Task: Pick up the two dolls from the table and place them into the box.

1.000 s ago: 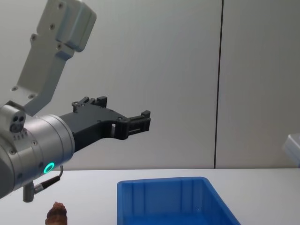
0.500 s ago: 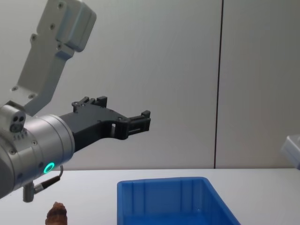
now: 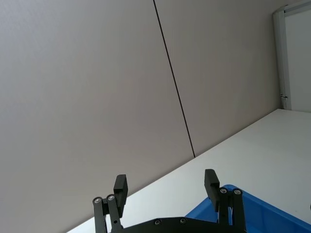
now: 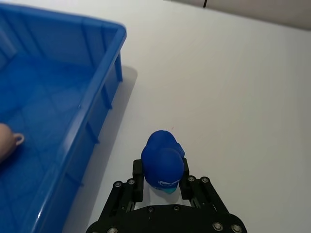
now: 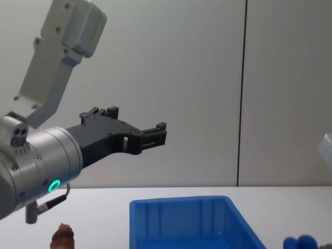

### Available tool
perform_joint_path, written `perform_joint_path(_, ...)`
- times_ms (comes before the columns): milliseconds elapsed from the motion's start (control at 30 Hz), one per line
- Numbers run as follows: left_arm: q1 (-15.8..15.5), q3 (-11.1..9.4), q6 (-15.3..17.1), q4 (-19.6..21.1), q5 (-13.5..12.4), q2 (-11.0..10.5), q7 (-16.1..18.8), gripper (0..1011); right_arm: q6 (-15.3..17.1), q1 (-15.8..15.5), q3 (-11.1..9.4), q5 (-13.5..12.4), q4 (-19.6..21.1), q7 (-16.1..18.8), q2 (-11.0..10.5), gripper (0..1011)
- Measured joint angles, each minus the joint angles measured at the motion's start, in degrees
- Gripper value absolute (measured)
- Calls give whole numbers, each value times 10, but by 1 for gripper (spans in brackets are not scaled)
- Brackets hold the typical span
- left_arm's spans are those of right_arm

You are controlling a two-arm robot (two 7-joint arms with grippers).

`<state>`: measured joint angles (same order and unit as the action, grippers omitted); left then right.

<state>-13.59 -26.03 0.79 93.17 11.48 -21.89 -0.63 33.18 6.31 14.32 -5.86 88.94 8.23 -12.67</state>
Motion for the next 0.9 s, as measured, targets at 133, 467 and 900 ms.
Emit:
perform_joint_path(133, 0, 0, 0, 0, 0, 0, 0, 1003, -17, 0, -4, -5, 10, -13, 1, 382)
perform_joint_path(467, 0, 0, 0, 0, 0, 0, 0, 1003, -49, 4, -12, -19, 45, -24, 2, 324)
perform_joint_path(900, 0, 0, 0, 0, 0, 0, 0, 1003, -30, 18, -13, -52, 99, 25, 7, 241)
